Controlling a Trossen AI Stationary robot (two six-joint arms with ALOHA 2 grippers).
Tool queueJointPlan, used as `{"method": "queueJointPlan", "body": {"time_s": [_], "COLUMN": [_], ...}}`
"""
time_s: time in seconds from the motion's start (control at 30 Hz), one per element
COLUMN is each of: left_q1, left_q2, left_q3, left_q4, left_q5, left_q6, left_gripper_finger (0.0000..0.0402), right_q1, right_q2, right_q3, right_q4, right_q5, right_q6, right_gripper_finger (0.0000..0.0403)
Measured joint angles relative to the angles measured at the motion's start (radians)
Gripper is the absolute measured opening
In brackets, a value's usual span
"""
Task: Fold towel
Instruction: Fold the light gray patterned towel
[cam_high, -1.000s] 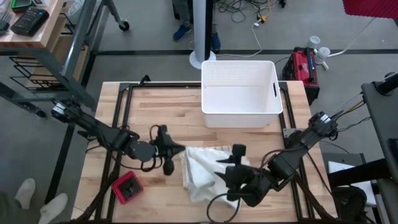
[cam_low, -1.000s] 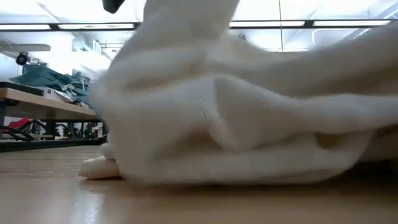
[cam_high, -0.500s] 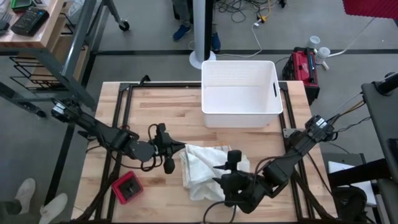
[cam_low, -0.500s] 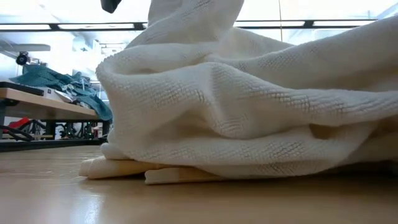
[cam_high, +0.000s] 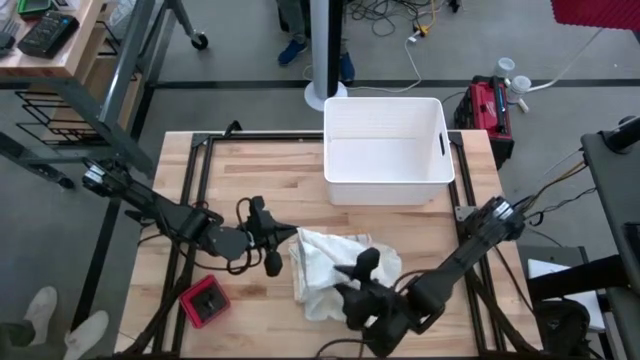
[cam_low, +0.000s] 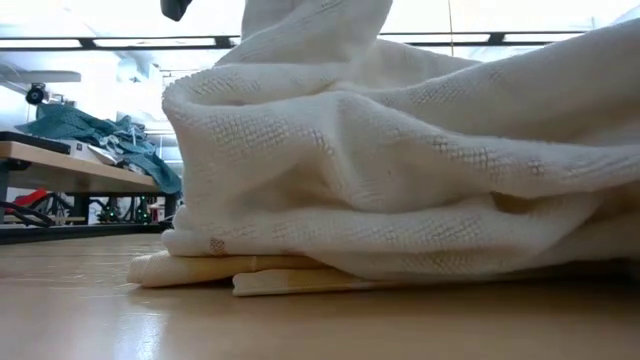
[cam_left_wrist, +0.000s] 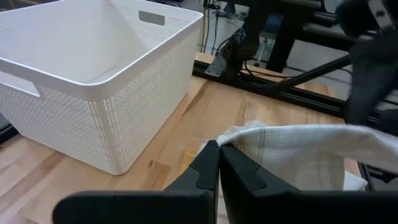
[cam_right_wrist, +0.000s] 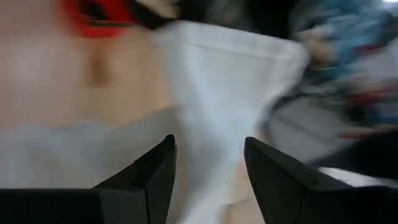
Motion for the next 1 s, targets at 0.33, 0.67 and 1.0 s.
{"method": "queueJointPlan", "body": {"time_s": [0.33,0.67,1.0], "left_q1": [0.000,-0.001,-0.001], "left_q2": [0.000,-0.040,-0.055], "left_q3": [0.000,0.003,0.002], "left_q4": [0.007,-0.113,-0.243], "left_q5": [0.023,0.130,0.162], "left_q6": [0.019,-0.052,-0.096], "left_gripper_finger": [0.0000,0.0067,0.0136], "right_q1": [-0.073,-0.113,-0.118], "right_q2": [0.079,0.000,-0.206], "right_q3": [0.047,0.047,0.047], "right_q4": [0.061,0.036,0.053], "right_q5": [0.061,0.014,-0.069], "right_q6": [-0.057,0.041,-0.047], "right_gripper_finger": [0.0150,0.0004,0.0001]}}
